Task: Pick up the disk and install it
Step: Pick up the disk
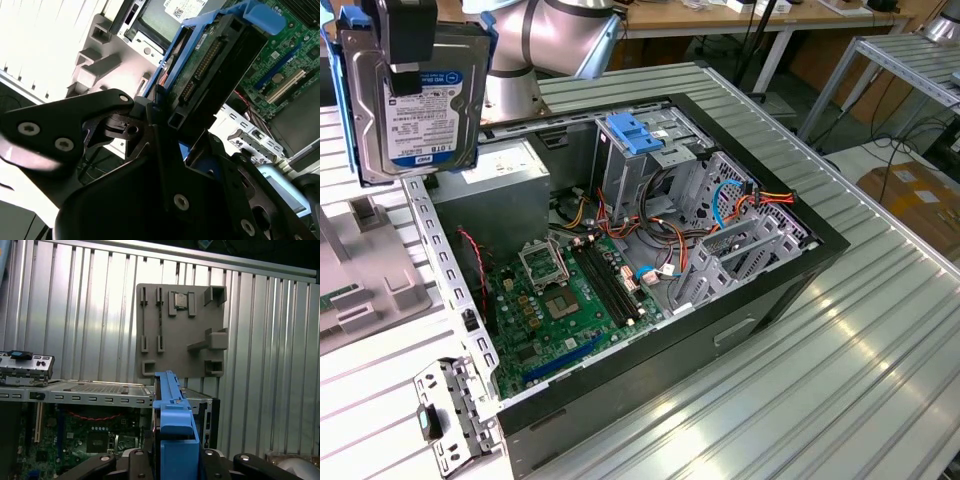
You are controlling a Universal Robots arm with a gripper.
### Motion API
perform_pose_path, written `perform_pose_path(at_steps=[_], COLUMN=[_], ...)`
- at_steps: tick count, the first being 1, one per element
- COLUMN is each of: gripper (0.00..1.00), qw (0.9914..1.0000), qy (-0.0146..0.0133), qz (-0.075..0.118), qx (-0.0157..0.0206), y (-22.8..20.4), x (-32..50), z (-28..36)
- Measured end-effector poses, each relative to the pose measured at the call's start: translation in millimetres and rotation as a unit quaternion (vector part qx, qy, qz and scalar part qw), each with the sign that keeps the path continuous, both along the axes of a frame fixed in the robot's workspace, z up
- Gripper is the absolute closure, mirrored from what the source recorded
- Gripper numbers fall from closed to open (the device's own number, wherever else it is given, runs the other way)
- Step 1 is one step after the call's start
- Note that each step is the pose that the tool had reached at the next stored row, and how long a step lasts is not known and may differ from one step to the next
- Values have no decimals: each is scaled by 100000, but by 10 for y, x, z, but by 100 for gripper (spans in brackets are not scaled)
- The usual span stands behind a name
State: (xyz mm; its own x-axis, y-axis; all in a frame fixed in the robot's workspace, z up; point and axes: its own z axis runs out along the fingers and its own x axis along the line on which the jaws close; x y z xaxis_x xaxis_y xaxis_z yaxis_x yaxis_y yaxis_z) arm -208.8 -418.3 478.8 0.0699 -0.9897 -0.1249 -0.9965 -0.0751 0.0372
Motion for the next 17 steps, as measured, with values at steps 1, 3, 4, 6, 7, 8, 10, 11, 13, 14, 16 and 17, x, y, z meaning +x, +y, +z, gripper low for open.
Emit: perform_pose_path(at_steps=[1,3,4,6,7,8,10,11,13,14,16,17], gripper=[64,64,64,64,64,64,64,64,64,64,64,64], qw=[100000,100000,100000,100000,100000,100000,100000,100000,100000,100000,100000,100000], qy=[-4,-6,-5,-7,-5,-6,-6,-5,-4,-6,-5,-6], qz=[-1,5,4,1,0,0,4,1,1,0,1,1], qx=[3,6,5,5,5,5,4,4,5,6,4,5], y=[-16,-49,-60,-82,-92,-111,-132,-147,-173,-185,-206,-219], x=[1,4,5,7,7,9,11,13,15,16,18,20], z=[-1,-2,-2,-3,-3,-4,-4,-4,-5,-6,-6,-7])
